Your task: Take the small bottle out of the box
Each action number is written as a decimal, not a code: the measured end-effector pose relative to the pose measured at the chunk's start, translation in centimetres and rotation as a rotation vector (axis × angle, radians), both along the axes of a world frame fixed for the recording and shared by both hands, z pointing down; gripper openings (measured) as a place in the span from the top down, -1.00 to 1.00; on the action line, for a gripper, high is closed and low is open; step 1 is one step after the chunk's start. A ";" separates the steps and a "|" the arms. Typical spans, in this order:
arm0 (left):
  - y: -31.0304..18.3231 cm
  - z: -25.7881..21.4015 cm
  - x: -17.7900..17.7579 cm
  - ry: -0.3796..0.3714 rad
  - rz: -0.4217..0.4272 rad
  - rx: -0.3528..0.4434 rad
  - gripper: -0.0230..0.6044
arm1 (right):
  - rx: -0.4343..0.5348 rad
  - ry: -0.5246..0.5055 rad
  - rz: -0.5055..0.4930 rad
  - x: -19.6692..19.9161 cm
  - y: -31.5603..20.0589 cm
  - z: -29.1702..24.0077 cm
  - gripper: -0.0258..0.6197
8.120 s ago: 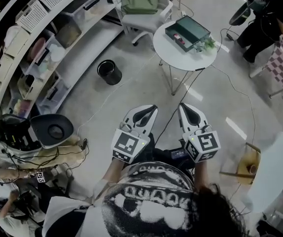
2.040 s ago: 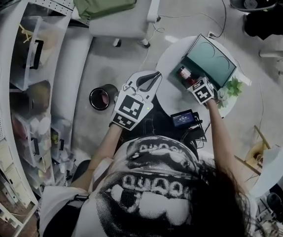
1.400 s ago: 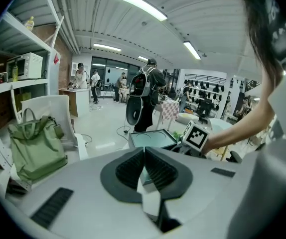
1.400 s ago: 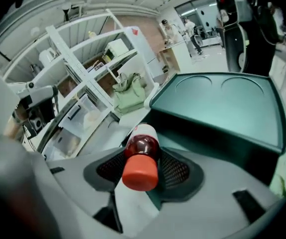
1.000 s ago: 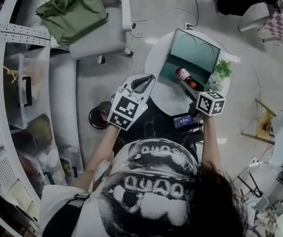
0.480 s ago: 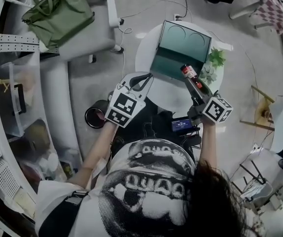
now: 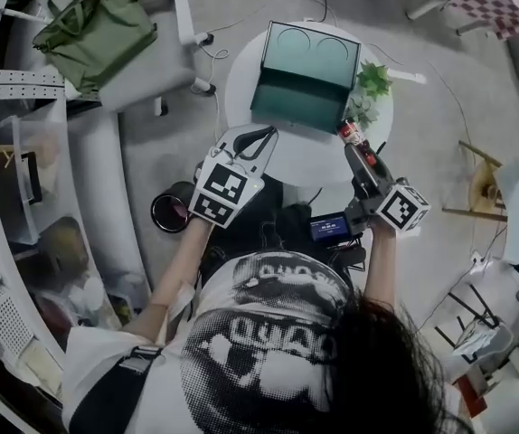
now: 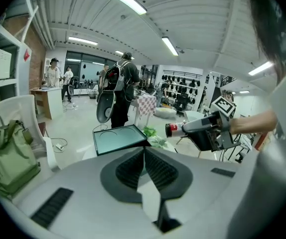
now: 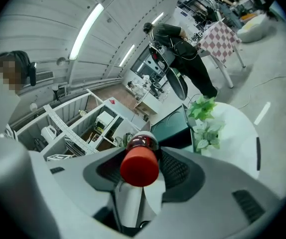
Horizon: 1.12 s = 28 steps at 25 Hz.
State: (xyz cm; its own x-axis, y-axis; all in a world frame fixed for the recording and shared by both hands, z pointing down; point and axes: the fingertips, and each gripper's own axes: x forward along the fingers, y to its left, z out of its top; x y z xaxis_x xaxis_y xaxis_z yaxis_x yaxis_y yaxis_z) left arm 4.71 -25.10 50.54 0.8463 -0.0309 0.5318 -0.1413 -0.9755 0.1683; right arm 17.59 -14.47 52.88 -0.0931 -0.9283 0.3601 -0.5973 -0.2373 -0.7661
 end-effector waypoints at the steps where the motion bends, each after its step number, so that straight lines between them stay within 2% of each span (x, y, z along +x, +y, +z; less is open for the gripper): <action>1: 1.0 -0.4 0.3 0.006 0.000 0.003 0.87 | 0.009 -0.003 0.004 0.2 1.0 -0.3 0.25; 8: 8.6 -2.7 1.8 0.055 -0.012 -0.010 0.87 | 0.063 -0.007 0.004 0.8 7.4 -2.0 0.25; 18: 19.6 -4.1 1.6 0.074 -0.012 0.035 0.87 | 0.140 -0.011 -0.030 -0.7 16.9 -3.6 0.25; 24: 25.5 -4.4 0.8 0.051 0.003 0.037 0.87 | 0.176 -0.023 -0.026 -1.7 20.7 -4.2 0.25; 28: 27.5 -5.1 -0.3 0.028 0.038 0.057 0.87 | 0.201 -0.027 -0.014 -2.7 21.9 -4.7 0.25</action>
State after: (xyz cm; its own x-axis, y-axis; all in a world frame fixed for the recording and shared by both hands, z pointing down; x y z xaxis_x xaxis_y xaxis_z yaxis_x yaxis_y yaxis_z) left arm 4.46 2.39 45.42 0.8620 -0.0278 0.5062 -0.0998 -0.9882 0.1158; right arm 14.92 7.42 48.15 -0.1136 -0.9797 0.1652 -0.5778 -0.0701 -0.8132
